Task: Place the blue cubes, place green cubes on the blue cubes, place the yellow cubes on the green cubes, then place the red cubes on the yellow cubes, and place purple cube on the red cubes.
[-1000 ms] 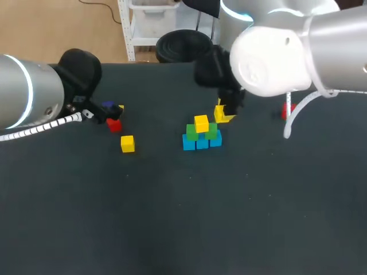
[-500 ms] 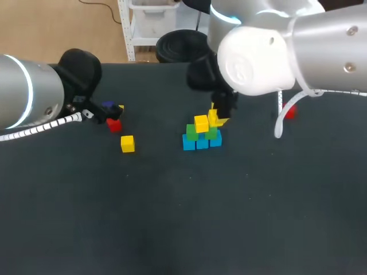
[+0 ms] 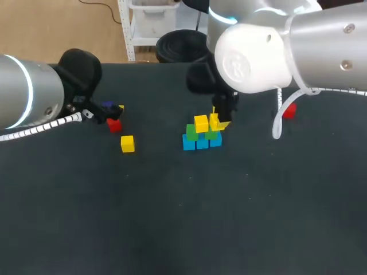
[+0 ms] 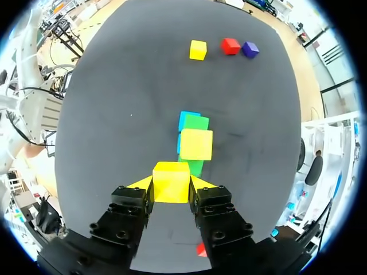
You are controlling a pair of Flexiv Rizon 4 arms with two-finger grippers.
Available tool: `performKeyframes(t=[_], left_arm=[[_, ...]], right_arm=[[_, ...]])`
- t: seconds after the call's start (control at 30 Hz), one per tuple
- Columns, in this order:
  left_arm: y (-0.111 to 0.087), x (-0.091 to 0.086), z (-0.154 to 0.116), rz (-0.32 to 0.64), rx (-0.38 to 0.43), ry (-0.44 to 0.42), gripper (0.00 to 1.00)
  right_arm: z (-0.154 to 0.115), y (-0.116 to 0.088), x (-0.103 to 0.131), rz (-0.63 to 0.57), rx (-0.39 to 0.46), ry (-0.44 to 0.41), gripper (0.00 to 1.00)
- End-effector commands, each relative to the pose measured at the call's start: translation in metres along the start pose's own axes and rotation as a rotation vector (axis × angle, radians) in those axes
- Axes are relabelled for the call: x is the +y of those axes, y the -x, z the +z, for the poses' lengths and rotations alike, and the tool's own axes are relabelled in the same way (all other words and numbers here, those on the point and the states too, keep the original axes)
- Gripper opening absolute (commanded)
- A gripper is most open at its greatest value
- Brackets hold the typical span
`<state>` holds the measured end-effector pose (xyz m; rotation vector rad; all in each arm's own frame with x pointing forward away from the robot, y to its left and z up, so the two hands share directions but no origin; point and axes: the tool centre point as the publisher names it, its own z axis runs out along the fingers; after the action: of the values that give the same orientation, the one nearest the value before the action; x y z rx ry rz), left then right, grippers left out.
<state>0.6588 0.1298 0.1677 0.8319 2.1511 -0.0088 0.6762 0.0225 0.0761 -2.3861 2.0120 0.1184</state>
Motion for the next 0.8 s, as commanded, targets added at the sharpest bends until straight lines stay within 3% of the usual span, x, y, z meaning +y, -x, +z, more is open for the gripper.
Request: performKeyframes(t=[0.03,0.8], left_arm=[[-0.0006,-0.0007,0.0007,-0.002,-0.003,0.003,1.00],[-0.0006,-0.0007,0.0007,-0.002,-0.003,0.003,1.00]], right_arm=[[0.0025,0.0011,-0.0003,0.001,-0.001,0.007,0.00],[0.0086,-0.0010,-0.0040,0.004,-0.002,0.014,0.00]])
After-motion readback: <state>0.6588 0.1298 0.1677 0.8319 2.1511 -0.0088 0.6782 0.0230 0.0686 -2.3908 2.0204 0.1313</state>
